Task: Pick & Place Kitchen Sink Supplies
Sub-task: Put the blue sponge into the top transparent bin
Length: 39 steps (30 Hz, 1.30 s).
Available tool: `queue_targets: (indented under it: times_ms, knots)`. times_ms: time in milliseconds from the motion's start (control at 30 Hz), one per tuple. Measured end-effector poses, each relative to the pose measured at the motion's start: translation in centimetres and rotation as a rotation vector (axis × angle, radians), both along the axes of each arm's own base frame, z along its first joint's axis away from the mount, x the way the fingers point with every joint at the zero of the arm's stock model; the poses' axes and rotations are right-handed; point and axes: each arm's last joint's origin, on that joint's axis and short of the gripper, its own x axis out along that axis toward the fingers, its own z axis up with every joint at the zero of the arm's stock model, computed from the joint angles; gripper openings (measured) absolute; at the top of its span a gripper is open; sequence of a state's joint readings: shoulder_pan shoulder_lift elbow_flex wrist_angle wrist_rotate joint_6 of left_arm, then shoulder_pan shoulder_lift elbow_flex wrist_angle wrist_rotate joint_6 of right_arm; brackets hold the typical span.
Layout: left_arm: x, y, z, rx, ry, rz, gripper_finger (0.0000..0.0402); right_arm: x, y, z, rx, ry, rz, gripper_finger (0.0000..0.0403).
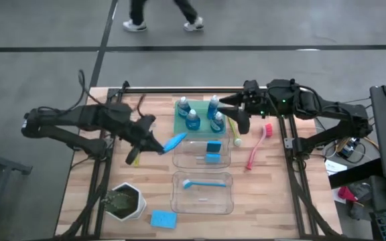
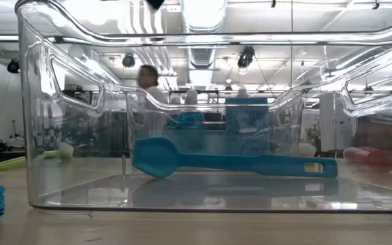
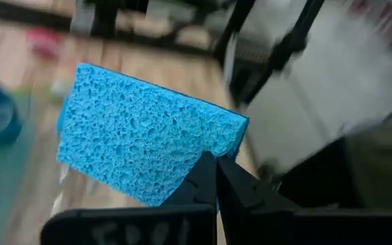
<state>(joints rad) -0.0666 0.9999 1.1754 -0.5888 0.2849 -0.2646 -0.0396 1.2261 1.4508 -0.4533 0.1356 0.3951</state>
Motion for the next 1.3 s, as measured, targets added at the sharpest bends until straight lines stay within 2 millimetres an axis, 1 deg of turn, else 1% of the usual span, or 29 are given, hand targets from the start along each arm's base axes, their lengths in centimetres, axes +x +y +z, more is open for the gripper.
queue_targets:
  times_ms: [100,200,267,400,500,567,667,767,900,1033,1167,1300]
  knots:
    - [0.2,0.4,1.8,-0.087,-0.133,0.009,0.0,0.3,0.2,0.3,0.02,-0.04,0.088,0.0215]
    - [0.4,0.6,3.9,-0.154,-0.302,0.001,0.0,1.0,0.5,0.6,0.049,-0.1,0.177,0.0234]
    - [0.4,0.7,5.1,-0.185,-0.424,-0.008,0.0,1.5,0.5,0.8,0.043,-0.137,0.204,0.0242]
    - [0.3,0.7,6.4,-0.23,-0.565,-0.022,0.0,2.2,0.5,1.0,0.024,-0.185,0.261,0.0249]
    - [0.3,0.7,6.8,-0.25,-0.603,-0.034,0.0,2.4,0.4,1.1,0.008,-0.212,0.273,0.0248]
    - [0.4,0.6,7.0,-0.269,-0.627,-0.053,0.0,2.8,0.3,1.2,-0.011,-0.241,0.327,0.0246]
    - [0.8,0.5,7.3,-0.31,-0.656,-0.088,0.0,3.5,0.2,1.3,0.009,-0.286,0.404,0.0242]
    - [1.5,0.4,7.2,-0.361,-0.64,-0.127,0.0,4.3,0.2,1.2,0.011,-0.311,0.462,0.024]
    - [2.8,0.3,6.6,-0.421,-0.589,-0.149,0.0,5.5,0.1,1.1,0.012,-0.323,0.486,0.0243]
    - [3.7,0.3,6.3,-0.429,-0.593,-0.163,0.0,6.6,0.2,1.0,0.025,-0.319,0.55,0.0248]
    - [3.6,0.2,6.6,-0.423,-0.631,-0.204,0.0,7.1,0.2,1.1,0.047,-0.319,0.586,0.0248]
    - [2.9,0.3,7.0,-0.409,-0.66,-0.213,0.0,7.2,0.0,1.3,0.058,-0.332,0.591,0.0239]
